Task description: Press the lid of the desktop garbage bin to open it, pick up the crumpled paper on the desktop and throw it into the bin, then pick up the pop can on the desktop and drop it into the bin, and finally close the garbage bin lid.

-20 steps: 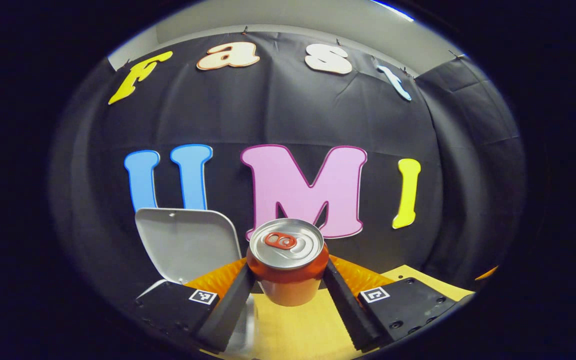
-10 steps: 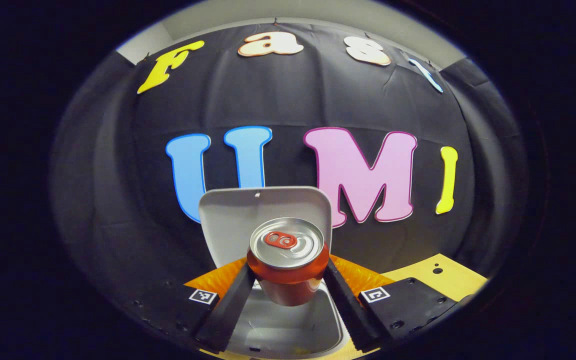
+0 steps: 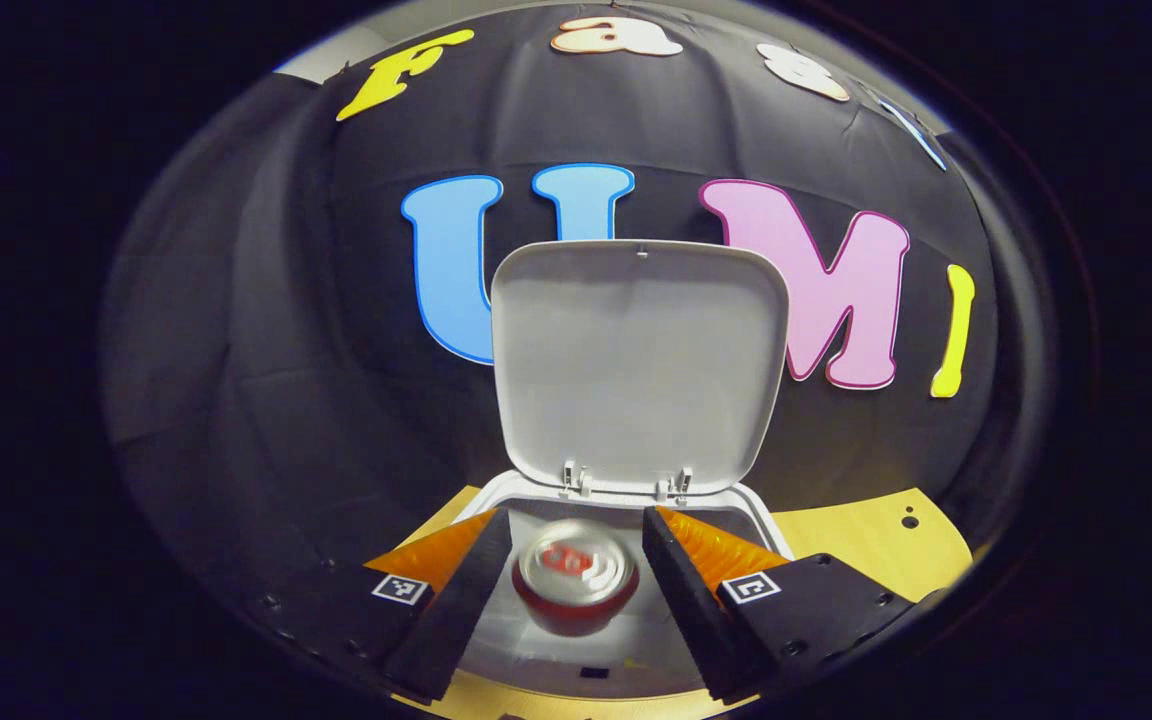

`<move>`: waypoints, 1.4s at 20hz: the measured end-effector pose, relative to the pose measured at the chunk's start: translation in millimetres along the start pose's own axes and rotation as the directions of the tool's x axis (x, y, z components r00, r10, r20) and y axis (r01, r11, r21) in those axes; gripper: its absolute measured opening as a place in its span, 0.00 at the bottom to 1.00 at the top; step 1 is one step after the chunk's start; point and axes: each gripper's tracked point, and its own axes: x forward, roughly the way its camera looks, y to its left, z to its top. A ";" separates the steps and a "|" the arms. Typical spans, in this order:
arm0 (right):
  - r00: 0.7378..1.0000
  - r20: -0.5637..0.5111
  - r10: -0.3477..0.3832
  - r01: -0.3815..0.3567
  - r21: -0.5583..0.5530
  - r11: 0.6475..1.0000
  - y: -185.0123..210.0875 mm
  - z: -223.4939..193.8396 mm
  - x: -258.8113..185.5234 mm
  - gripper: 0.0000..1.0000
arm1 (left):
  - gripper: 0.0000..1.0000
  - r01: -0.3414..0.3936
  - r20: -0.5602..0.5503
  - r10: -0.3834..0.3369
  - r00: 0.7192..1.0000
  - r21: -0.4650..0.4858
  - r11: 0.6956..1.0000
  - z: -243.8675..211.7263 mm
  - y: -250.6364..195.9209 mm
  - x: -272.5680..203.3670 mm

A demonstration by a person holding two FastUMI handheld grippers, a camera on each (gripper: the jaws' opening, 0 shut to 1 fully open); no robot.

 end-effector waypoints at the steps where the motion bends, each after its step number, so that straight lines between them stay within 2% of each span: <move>1: 1.000 -0.002 0.001 -0.001 -0.001 1.000 0.8 -0.8 -0.5 0.98 | 0.92 0.005 0.002 -0.005 1.000 0.007 1.000 2.6 -1.7 -1.9; 4: 1.000 -0.005 0.006 -0.006 -0.010 1.000 2.8 -2.5 -2.6 0.98 | 0.95 -0.010 0.066 0.007 0.998 0.035 0.999 28.7 -1.1 -8.3; 6: 1.000 0.017 0.012 -0.012 -0.011 1.000 4.8 5.6 -4.2 0.98 | 0.95 -0.032 0.141 0.029 0.990 0.017 0.999 61.5 1.4 -17.3; 10: 0.995 0.094 0.045 -0.043 -0.021 0.999 5.5 46.8 -2.9 0.98 | 0.94 -0.039 0.336 0.028 0.941 0.024 0.999 150.1 4.5 -35.1; 12: 0.988 0.135 0.073 -0.072 -0.017 0.997 7.7 73.0 -0.2 0.98 | 0.94 0.008 0.377 -0.016 0.926 0.022 1.000 179.6 -8.4 -35.2; 15: 0.974 0.185 0.130 -0.126 -0.035 0.991 9.0 108.6 -2.6 0.98 | 0.94 0.053 0.402 -0.048 0.914 -0.001 0.999 204.0 -17.7 -27.2; 18: 0.961 0.211 0.180 -0.170 -0.065 0.983 7.5 131.9 -3.9 0.98 | 0.94 0.050 0.409 -0.069 0.910 0.055 0.997 215.5 -24.5 -10.4; 21: 0.953 0.226 0.202 -0.194 -0.058 0.979 7.2 143.5 -7.1 0.98 | 0.93 0.103 0.380 -0.104 0.919 0.021 0.994 215.2 -31.2 11.8; 23: 0.951 0.241 0.192 -0.177 -0.082 0.981 5.3 147.7 -8.5 0.98 | 0.93 0.087 0.376 -0.082 0.923 0.003 0.996 216.9 -21.7 27.6; 26: 0.955 0.224 0.195 -0.165 -0.144 0.976 8.9 140.3 -4.7 0.98 | 0.93 0.097 0.335 -0.100 0.937 0.028 0.995 210.5 -19.7 48.5; 28: 0.958 0.197 0.207 -0.186 -0.119 0.975 14.6 130.2 -0.4 0.98 | 0.93 0.105 0.280 -0.117 0.953 0.057 0.993 199.0 -19.7 59.4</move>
